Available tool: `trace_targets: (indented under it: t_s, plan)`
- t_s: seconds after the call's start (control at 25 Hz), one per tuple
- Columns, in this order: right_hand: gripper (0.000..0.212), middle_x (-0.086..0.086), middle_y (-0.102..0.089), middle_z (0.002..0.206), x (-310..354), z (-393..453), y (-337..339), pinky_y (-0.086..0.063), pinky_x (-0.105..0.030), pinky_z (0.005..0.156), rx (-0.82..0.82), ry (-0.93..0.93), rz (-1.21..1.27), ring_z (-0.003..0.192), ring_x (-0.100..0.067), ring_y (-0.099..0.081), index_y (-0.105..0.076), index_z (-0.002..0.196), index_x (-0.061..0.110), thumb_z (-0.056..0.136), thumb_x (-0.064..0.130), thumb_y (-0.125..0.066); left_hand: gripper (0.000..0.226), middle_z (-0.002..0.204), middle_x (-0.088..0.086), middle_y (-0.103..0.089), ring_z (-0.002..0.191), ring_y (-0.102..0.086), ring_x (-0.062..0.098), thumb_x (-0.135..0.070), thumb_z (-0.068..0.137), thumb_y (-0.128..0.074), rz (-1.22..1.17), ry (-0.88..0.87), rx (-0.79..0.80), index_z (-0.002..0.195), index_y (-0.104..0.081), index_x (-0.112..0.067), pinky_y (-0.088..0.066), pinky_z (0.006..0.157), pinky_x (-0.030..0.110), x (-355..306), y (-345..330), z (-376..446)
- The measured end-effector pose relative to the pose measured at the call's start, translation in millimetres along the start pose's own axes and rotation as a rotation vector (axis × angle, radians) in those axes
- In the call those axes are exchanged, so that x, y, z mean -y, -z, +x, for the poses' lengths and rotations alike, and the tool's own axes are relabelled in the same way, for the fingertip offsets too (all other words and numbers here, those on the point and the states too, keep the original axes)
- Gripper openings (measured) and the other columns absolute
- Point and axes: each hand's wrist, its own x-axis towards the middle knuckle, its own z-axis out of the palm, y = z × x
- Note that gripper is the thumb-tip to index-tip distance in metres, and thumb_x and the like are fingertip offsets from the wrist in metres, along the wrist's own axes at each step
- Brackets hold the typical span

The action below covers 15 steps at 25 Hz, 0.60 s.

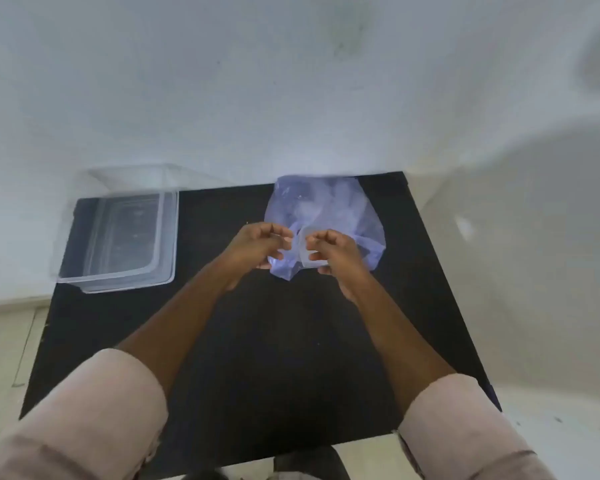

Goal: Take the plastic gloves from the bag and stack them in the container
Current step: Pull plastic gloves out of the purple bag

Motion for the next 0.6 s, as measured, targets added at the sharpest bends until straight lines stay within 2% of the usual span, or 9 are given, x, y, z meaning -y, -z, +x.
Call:
trace_targets:
  t_s: [0.08, 0.16, 0.2, 0.28, 0.4, 0.48, 0.56, 0.6]
  plan:
    - [0.017, -0.006, -0.066, 0.092, -17, 27, 13, -0.048, -0.029, 0.061, -0.130, -0.093, -0.123, 0.083, -0.022, -0.061, -0.064, 0.097, 0.013, 0.086, 0.026, -0.061, 0.028, 0.114, 0.006, -0.062, 0.107, -0.059, 0.027, -0.020, 0.080, -0.071, 0.511, -0.094, -0.139, 0.108, -0.068, -0.023, -0.050, 0.089, 0.040, 7, -18, 22]
    - [0.033, -0.009, -0.066, 0.104, -40, 45, 25, -0.053, -0.035, 0.072, -0.235, -0.169, -0.384, 0.093, -0.028, -0.063, -0.061, 0.111, 0.013, 0.082, 0.029, -0.060, 0.037, 0.134, 0.008, -0.047, 0.124, -0.046, 0.031, -0.027, 0.079, -0.071, 0.889, -0.191, -0.163, 0.115, -0.065, -0.030, -0.044, 0.098, 0.048, 22, -40, 36]
    - [0.043, -0.010, -0.063, 0.115, -48, 52, 28, -0.053, -0.039, 0.080, -0.271, -0.198, -0.491, 0.102, -0.031, -0.062, -0.057, 0.122, 0.013, 0.083, 0.030, -0.060, 0.037, 0.144, 0.009, -0.039, 0.131, -0.038, 0.032, -0.028, 0.080, -0.069, 0.992, -0.229, -0.154, 0.117, -0.064, -0.033, -0.040, 0.102, 0.051, 26, -48, 43]
    - [0.056, -0.013, -0.057, 0.129, -53, 65, 34, -0.049, -0.043, 0.086, -0.361, -0.238, -0.561, 0.113, -0.035, -0.059, -0.046, 0.135, 0.009, 0.086, 0.033, -0.060, 0.039, 0.157, 0.010, -0.021, 0.142, -0.022, 0.036, -0.029, 0.083, -0.064, 1.152, -0.251, -0.126, 0.121, -0.061, -0.036, -0.031, 0.108, 0.055, 34, -57, 62]
    - [0.057, -0.013, -0.064, 0.118, -56, 85, 35, -0.054, -0.045, 0.083, -0.459, -0.255, -0.586, 0.104, -0.035, -0.064, -0.049, 0.129, 0.007, 0.083, 0.036, -0.064, 0.058, 0.160, 0.013, -0.004, 0.143, -0.013, 0.040, -0.029, 0.082, -0.063, 1.217, -0.058, -0.125, 0.136, -0.045, -0.036, -0.025, 0.110, 0.056, 38, -66, 87]
    - [0.048, -0.010, -0.068, 0.103, -57, 96, 32, -0.055, -0.042, 0.074, -0.493, -0.246, -0.594, 0.091, -0.032, -0.067, -0.059, 0.115, 0.007, 0.079, 0.036, -0.068, 0.069, 0.154, 0.014, -0.016, 0.137, -0.026, 0.041, -0.027, 0.079, -0.064, 1.199, 0.035, -0.135, 0.142, -0.034, -0.031, -0.033, 0.103, 0.054, 38, -66, 98]
    - [0.028, -0.007, -0.065, 0.083, -55, 104, 36, -0.051, -0.036, 0.064, -0.487, -0.250, -0.557, 0.074, -0.027, -0.063, -0.066, 0.092, 0.008, 0.078, 0.032, -0.070, 0.070, 0.141, 0.013, -0.033, 0.124, -0.045, 0.041, -0.020, 0.080, -0.063, 1.103, 0.063, -0.150, 0.142, -0.031, -0.027, -0.045, 0.091, 0.052, 35, -63, 103]
    - [0.020, -0.004, -0.061, 0.072, -53, 108, 37, -0.047, -0.032, 0.059, -0.486, -0.236, -0.492, 0.063, -0.022, -0.058, -0.064, 0.078, 0.009, 0.077, 0.027, -0.071, 0.071, 0.137, 0.013, -0.036, 0.118, -0.051, 0.042, -0.017, 0.080, -0.062, 1.048, 0.078, -0.139, 0.143, -0.030, -0.027, -0.049, 0.086, 0.051, 33, -62, 106]
